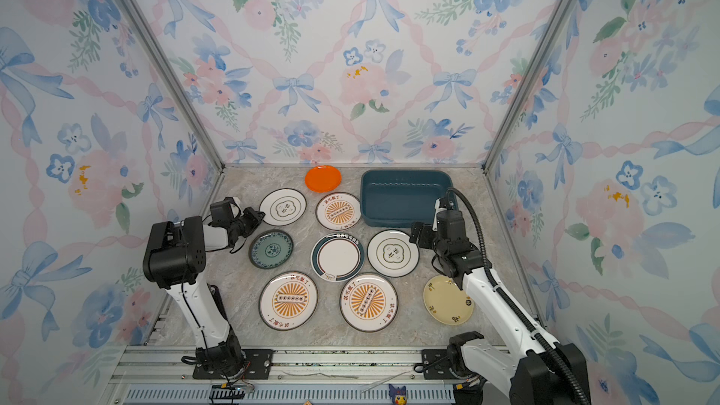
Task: Place the plates into the plastic bin on the countertop
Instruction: Pick up the plate from the top-left of the table.
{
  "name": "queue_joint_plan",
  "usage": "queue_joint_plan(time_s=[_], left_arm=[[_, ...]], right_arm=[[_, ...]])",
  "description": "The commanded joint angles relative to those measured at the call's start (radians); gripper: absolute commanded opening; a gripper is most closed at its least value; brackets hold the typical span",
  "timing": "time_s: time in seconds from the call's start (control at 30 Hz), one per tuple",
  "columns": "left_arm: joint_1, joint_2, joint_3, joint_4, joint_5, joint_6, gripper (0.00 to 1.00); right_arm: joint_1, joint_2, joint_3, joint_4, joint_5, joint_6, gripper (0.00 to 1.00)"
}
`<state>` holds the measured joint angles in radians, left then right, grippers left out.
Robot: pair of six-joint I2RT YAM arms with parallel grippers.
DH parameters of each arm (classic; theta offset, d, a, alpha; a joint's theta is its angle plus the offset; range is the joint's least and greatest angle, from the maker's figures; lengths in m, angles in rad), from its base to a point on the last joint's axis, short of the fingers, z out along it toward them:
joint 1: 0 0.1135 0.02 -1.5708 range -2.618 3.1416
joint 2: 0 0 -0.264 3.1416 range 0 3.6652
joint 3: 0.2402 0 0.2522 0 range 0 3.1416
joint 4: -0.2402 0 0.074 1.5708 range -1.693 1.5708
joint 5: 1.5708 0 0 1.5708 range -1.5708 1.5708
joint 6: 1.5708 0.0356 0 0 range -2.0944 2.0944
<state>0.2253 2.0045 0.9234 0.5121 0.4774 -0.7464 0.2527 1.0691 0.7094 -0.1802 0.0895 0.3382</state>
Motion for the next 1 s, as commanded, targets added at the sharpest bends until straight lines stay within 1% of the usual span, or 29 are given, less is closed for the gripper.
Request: queue_joint_plan(time_s=[0.0, 0.17, 0.33, 0.5, 0.57, 0.7, 0.83, 0.97], left_arm=[[0.005, 0.020, -0.005, -0.041, -0.013, 0.022, 0.00], [0.008, -0.012, 0.010, -0.041, -0.025, 0.011, 0.00], [0.005, -0.059, 0.040, -0.039, 0.008, -0.045, 0.00], [-0.016, -0.179, 0.020, -0.036, 0.029, -0.084, 0.00], [-0.024, -0.236, 0.003, -0.036, 0.044, -0.098, 0.00], [-0.044, -0.355, -0.041, -0.037, 0.078, -0.129, 0.00], [-0.109, -0.467, -0.087, -0.056, 0.127, -0.136, 0.00], [-0.204, -0.553, -0.141, -0.065, 0.171, -0.139, 0.00]], right_arm=[[0.014, -0.009, -0.016, -0.008, 0.007, 0.013, 0.98], [0.014, -0.017, -0.015, -0.016, -0.009, 0.014, 0.98], [0.018, -0.015, -0.005, -0.011, -0.061, 0.027, 0.98], [0.042, 0.011, 0.026, 0.012, -0.186, 0.038, 0.98], [0.054, 0.029, 0.045, 0.031, -0.257, 0.049, 0.98], [0.080, 0.089, 0.071, 0.100, -0.382, 0.110, 0.98], [0.117, 0.154, 0.074, 0.248, -0.488, 0.202, 0.98], [0.161, 0.232, 0.092, 0.376, -0.558, 0.268, 0.98]])
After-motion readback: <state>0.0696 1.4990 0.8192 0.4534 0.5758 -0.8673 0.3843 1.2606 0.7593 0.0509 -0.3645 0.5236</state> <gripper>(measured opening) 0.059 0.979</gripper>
